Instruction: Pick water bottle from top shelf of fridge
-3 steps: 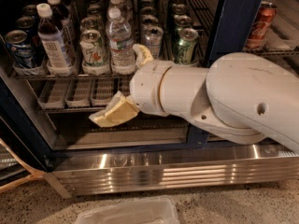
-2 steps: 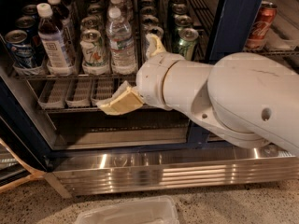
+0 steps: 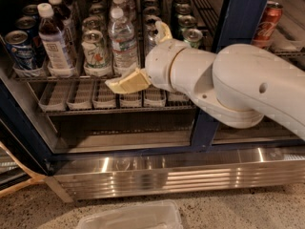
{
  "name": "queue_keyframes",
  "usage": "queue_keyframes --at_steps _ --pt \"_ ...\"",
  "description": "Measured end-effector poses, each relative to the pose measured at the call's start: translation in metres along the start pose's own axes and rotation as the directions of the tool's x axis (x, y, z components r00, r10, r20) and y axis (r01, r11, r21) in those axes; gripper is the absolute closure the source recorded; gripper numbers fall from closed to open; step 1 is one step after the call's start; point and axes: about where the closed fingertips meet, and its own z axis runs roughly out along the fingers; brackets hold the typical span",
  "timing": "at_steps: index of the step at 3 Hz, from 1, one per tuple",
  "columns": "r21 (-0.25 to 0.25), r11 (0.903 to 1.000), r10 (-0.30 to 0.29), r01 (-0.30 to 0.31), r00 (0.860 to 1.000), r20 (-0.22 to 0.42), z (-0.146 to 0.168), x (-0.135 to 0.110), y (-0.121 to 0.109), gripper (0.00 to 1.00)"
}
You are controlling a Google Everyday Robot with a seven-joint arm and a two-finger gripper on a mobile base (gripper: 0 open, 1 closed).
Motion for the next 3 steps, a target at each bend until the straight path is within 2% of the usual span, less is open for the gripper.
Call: queue_keyframes --at_steps 1,2,3 --pt "-0.057 0.9979 0.033 -0.031 0.998 0.044 0.0248 0.0098 -0.0068 0.00" --pt "-0.057 0.9979 0.033 -0.031 0.998 0.045 0.0249 0.0097 -0.0068 0.00" --pt "-0.054 0.9985 0.009 -0.006 0.999 0.053 0.0276 0.0021 -0.0068 0.00"
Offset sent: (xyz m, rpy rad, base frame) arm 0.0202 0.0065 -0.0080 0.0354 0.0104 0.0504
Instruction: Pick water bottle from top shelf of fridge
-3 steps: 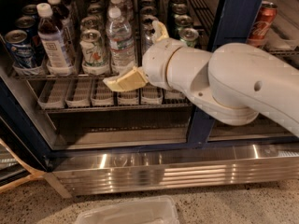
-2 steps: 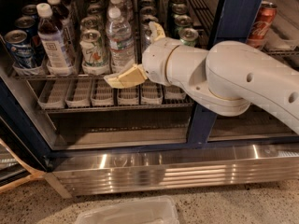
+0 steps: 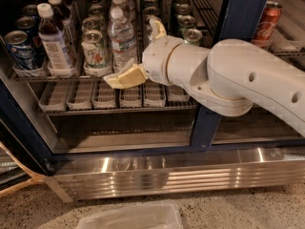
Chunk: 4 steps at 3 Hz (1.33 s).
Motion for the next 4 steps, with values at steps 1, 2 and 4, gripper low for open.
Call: queue_keyframes --at_steps 1,2,4 --pt "0.002 0.9965 -0.084 0.084 0.996 0.000 0.007 -0.019 -0.007 0.00" --pt "-0.046 0.9788 -0.201 0.200 0.979 -0.022 0.018 -0.042 -0.006 0.00" --pt "-0.077 0.9686 -0.241 0.237 0.969 -0.050 0.030 -0.033 -0.009 0.00"
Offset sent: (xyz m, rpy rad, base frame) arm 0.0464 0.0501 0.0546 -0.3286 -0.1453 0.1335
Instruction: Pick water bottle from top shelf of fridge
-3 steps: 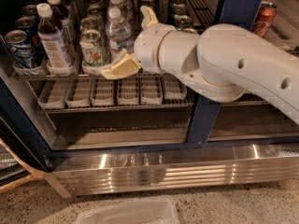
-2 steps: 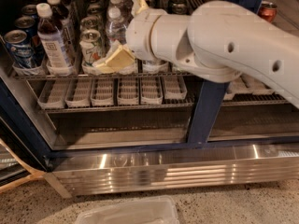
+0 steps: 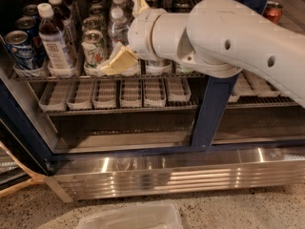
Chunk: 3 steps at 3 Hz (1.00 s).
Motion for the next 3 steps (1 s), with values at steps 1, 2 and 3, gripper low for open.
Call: queue_keyframes --at_steps 1,2,3 --pt "-0.103 0.9947 -0.003 -0.001 0.999 -0.039 0.0038 0.0039 0.0225 0.00" --pt "-0.103 0.9947 -0.003 -0.001 0.999 -0.039 0.0038 0.0039 0.0225 0.00" --pt "-0.103 0.9947 -0.003 -0.001 0.999 -0.039 0.0038 0.0039 0.0225 0.16"
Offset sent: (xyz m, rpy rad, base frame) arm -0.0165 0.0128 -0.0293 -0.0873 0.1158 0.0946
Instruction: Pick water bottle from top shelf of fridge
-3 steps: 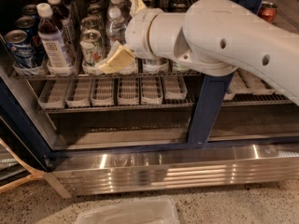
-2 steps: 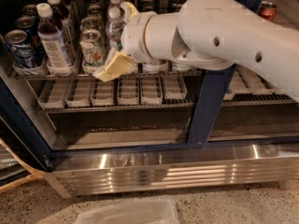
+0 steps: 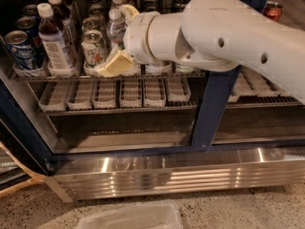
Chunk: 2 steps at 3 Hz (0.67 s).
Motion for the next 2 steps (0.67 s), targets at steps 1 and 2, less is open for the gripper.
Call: queue_keyframes --at_steps 1,2 --pt "0.011 0.9999 0.008 -0.008 1.000 -0.007 0.0003 0.0008 -0.0015 0.27" --pt "0.035 0.9994 0.007 -0.006 0.999 -0.050 0.0029 0.0104 0.0014 0.21"
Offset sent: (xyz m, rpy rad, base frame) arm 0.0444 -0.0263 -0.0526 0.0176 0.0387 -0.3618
